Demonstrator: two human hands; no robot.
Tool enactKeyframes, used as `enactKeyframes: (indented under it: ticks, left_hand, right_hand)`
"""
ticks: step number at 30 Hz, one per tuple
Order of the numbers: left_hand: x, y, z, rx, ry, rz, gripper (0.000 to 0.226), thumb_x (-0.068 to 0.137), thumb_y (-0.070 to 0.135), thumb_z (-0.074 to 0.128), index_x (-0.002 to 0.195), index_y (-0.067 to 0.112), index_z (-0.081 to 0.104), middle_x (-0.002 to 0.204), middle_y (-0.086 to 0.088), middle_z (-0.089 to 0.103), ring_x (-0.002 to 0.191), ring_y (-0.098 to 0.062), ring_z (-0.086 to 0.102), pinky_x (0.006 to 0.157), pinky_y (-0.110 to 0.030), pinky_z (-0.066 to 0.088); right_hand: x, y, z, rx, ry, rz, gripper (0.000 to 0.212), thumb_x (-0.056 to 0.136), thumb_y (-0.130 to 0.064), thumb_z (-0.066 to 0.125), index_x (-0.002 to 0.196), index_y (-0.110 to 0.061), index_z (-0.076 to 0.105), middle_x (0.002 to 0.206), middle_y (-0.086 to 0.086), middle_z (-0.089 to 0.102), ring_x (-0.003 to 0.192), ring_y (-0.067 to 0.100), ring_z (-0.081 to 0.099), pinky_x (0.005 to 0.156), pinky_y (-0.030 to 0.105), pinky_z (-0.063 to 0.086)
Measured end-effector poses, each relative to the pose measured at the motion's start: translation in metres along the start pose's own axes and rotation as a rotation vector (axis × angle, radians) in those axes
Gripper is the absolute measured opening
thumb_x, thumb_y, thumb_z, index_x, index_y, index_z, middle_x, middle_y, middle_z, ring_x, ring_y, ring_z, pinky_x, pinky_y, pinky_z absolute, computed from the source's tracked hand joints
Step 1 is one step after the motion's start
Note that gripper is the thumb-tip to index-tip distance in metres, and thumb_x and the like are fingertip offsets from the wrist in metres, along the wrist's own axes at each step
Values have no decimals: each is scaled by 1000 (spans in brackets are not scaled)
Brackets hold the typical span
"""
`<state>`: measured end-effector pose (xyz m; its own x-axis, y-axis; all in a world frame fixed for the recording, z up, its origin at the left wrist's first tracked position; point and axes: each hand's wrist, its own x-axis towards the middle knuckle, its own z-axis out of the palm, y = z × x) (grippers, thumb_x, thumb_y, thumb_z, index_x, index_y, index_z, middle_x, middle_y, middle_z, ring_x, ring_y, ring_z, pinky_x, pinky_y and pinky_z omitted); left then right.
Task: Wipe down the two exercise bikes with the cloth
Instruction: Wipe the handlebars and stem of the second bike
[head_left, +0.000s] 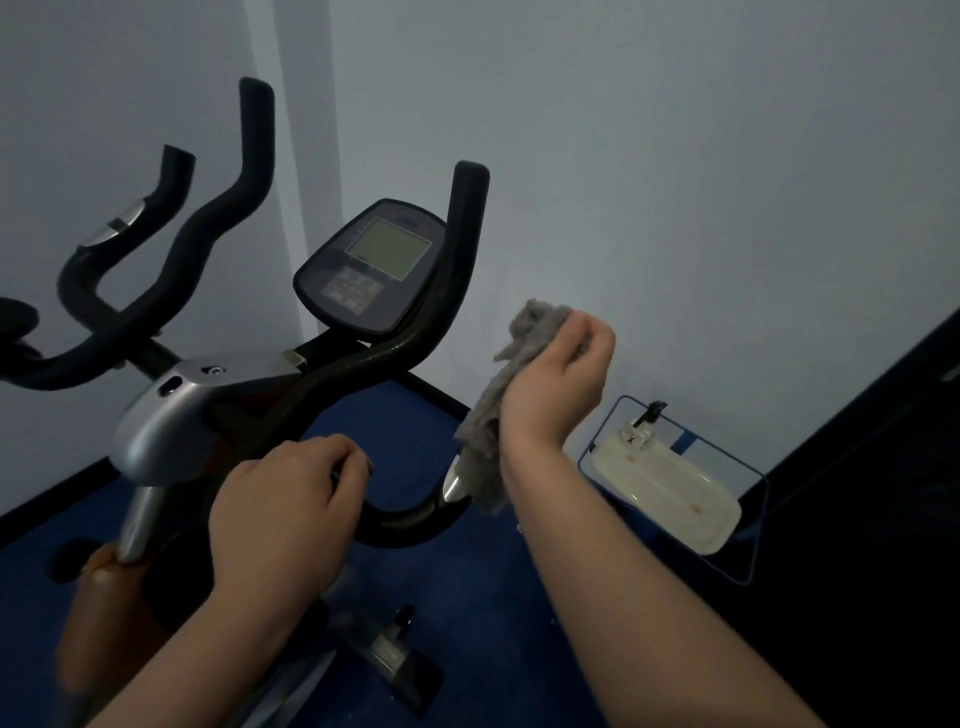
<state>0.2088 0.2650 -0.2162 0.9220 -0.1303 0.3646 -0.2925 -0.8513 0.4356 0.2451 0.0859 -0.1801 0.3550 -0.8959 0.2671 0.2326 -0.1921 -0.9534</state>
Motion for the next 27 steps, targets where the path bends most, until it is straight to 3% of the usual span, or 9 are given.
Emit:
enactKeyframes:
  ticks: [5, 9, 12, 14, 17, 19, 21, 24, 27]
  left_hand:
    - [1, -2, 3, 10, -14, 24, 22, 89, 27, 56, 69, 33, 63, 63, 14, 60, 56, -6, 47, 53, -26, 26]
    - [-2, -4, 1, -30, 15, 12, 23, 89, 28, 54, 69, 30, 63, 62, 12, 60, 55, -8, 50, 52, -25, 26]
    - [-3, -5, 0, -110, 42, -19, 29, 89, 35, 45, 69, 24, 63, 62, 6, 62, 55, -10, 55, 50, -26, 31]
    - [-5, -5, -1, -224, 97, -19, 31, 88, 37, 41, 71, 23, 63, 65, 8, 61, 59, -7, 56, 52, -19, 35]
    - [-10, -6, -7, -392, 198, 3, 23, 91, 30, 45, 81, 23, 64, 75, 13, 60, 72, -3, 57, 61, -12, 39]
    - [-16, -16, -10, -270, 203, 40, 22, 92, 29, 44, 84, 22, 63, 79, 10, 61, 70, -6, 56, 64, -22, 42]
    - [-24, -29, -11, 0, 176, 34, 23, 91, 31, 43, 88, 22, 63, 86, 7, 64, 76, -14, 59, 68, -31, 39]
    - [-35, -38, -9, 56, 218, -63, 19, 90, 28, 45, 94, 24, 63, 97, 7, 64, 87, -14, 54, 74, -27, 30]
    - [-38, -40, -4, -93, 314, -105, 16, 88, 21, 48, 93, 26, 62, 99, 11, 62, 88, -7, 49, 73, -23, 25]
  right_hand:
    - [-67, 25, -22, -161, -238, -208, 40, 100, -15, 41, 138, -24, 36, 152, -1, 24, 135, 7, 32, 101, 1, 28]
    - [-46, 29, -37, -526, -475, -499, 42, 98, -19, 42, 139, -17, 40, 157, 5, 12, 144, 18, 19, 118, 32, 17]
    - [-31, 37, -63, -712, -633, -775, 38, 98, -22, 32, 124, -12, 56, 147, 9, 42, 146, 20, 17, 120, 42, 0]
    - [-47, 39, -69, -738, -742, -874, 33, 96, -22, 36, 105, -11, 65, 123, 9, 61, 134, 25, 40, 119, 46, 12]
    - [-81, 32, -54, -807, -898, -1075, 24, 91, -24, 48, 75, -13, 63, 75, 5, 62, 81, 25, 59, 95, 38, 41]
    - [-71, 20, -49, -865, -1074, -1213, 28, 93, -34, 48, 79, -15, 63, 74, 2, 61, 73, 23, 57, 82, 35, 42]
    - [-41, 14, -59, -922, -1310, -1330, 39, 95, -48, 42, 106, -17, 64, 98, 0, 65, 96, 22, 59, 97, 35, 37]
    - [-20, 10, -76, -1070, -1285, -1342, 58, 89, -57, 41, 125, -15, 57, 113, 1, 64, 111, 23, 57, 106, 40, 31]
    - [-66, 5, -49, -1309, -1230, -1261, 34, 94, -42, 44, 104, -15, 63, 82, 5, 62, 76, 28, 60, 70, 41, 41]
